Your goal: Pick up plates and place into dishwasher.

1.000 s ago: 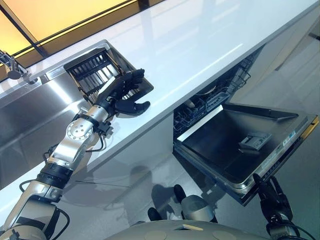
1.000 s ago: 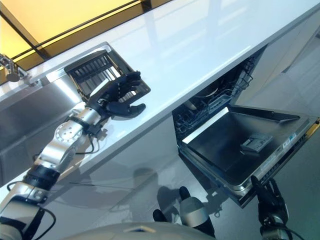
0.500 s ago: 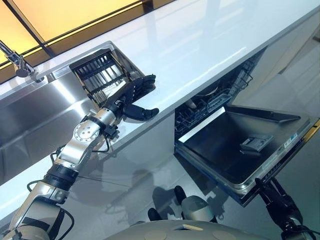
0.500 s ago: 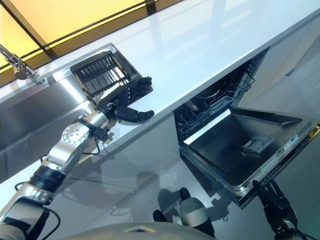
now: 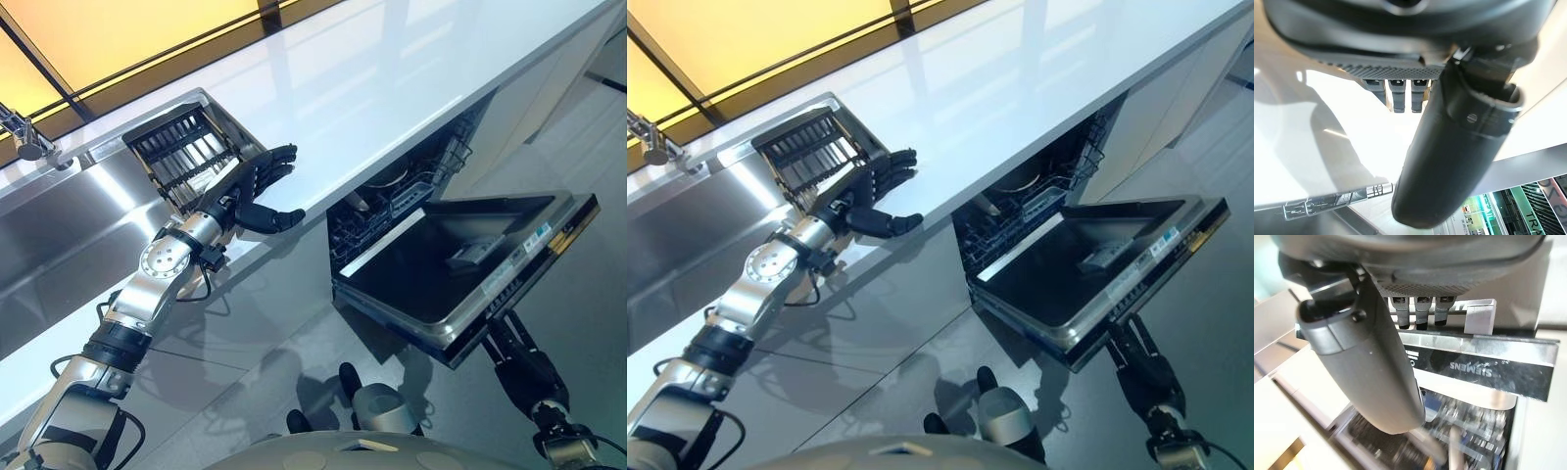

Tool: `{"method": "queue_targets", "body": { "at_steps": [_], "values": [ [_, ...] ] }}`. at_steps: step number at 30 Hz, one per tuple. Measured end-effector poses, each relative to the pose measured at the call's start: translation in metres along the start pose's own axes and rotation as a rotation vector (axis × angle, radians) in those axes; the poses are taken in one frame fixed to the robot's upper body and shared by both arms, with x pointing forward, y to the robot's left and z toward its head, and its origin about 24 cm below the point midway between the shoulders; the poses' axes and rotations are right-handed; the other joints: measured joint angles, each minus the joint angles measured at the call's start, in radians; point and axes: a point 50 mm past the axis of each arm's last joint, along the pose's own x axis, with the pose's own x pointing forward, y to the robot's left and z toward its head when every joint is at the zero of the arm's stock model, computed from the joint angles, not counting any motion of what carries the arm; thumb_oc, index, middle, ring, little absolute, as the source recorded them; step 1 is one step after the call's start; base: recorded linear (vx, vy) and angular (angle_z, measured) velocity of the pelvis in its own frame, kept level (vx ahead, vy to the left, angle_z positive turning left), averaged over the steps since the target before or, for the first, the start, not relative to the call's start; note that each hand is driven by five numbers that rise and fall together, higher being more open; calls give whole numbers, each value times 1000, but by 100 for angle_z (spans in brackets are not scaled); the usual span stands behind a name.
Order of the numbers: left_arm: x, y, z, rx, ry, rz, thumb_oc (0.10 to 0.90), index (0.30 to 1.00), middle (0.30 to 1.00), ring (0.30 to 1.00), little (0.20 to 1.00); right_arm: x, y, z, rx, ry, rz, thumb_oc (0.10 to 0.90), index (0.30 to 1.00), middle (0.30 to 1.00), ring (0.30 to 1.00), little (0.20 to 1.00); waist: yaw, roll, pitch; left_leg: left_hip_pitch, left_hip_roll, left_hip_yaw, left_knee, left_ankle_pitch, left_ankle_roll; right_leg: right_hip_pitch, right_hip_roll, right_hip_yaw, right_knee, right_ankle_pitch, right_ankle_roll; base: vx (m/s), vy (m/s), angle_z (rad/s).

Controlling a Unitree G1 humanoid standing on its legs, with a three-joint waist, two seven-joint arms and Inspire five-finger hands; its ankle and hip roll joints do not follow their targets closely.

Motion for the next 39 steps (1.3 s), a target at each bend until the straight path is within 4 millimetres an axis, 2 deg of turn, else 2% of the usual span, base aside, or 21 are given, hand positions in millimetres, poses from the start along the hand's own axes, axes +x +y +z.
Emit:
{"method": "queue_targets", "body": {
  "at_steps": [4, 7, 11, 14, 17, 20, 29, 35, 39],
  "values": [
    [0, 1, -1, -1, 4, 4, 800, 900, 900, 900, 900, 21, 24, 2, -6, -6, 92, 800, 900, 900, 900, 900, 1, 0, 0, 0, 0, -11, 0, 3, -1, 0, -2, -21, 0, 4, -3, 1, -1, 1],
    [2, 0, 0, 1, 2, -3, 800, 900, 900, 900, 900, 47, 55, 6, -14, -11, 202, 800, 900, 900, 900, 900, 12, 0, 0, -1, 3, -19, 0, 8, -5, 0, 0, -26, 0, 4, -4, 6, -4, 6],
    [8, -6, 3, 3, -10, -28, 800, 900, 900, 900, 900, 81, 118, 15, -57, -2, 433, 800, 900, 900, 900, 900, 35, 2, -1, -3, 4, -43, 0, 17, -5, 7, -1, -48, 0, 4, -5, 11, 6, 16],
    [10, -8, 5, 4, -21, -53, 800, 900, 900, 900, 900, 95, 150, 17, -73, 13, 524, 800, 900, 900, 900, 900, 68, 13, -9, -6, 5, -56, 0, 21, -4, 9, -1, -57, 0, 4, -5, 15, 4, 15],
    [10, -10, 6, 2, -28, -70, 800, 900, 900, 900, 900, 102, 169, 14, -105, 53, 590, 800, 900, 900, 900, 900, 96, 29, -20, -11, 4, -81, 0, 30, -1, 13, -4, -76, 0, 2, -10, -3, 6, 26],
    [9, -8, 7, 12, -35, -70, 800, 900, 900, 900, 900, 102, 160, 17, -114, 50, 543, 800, 900, 900, 900, 900, 112, 33, -23, -21, 0, -98, 0, 37, 3, 11, -9, -74, 0, 3, -12, 3, 12, 22],
    [9, -8, 6, 10, -31, -69, 800, 900, 900, 900, 900, 103, 157, 14, -200, 83, 521, 800, 900, 900, 900, 900, 116, 33, -23, -21, 1, -97, 0, 36, 4, 13, -9, -73, 0, 0, -8, 1, 1, 0],
    [9, -8, 6, 10, -32, -69, 800, 900, 900, 900, 900, 102, 140, 9, -291, 125, 454, 800, 900, 900, 900, 900, 110, 32, -23, -21, 1, -97, 0, 36, 4, 12, -9, -73, 0, 0, -7, 0, 0, 0],
    [9, -9, 5, 5, -36, -69, 800, 900, 900, 900, 900, 90, 119, -1, -286, 139, 423, 800, 900, 900, 900, 900, 112, 31, -22, -21, 1, -96, 0, 36, 4, 13, -9, -73, 0, 0, -7, 0, 0, 0]
  ]
}}
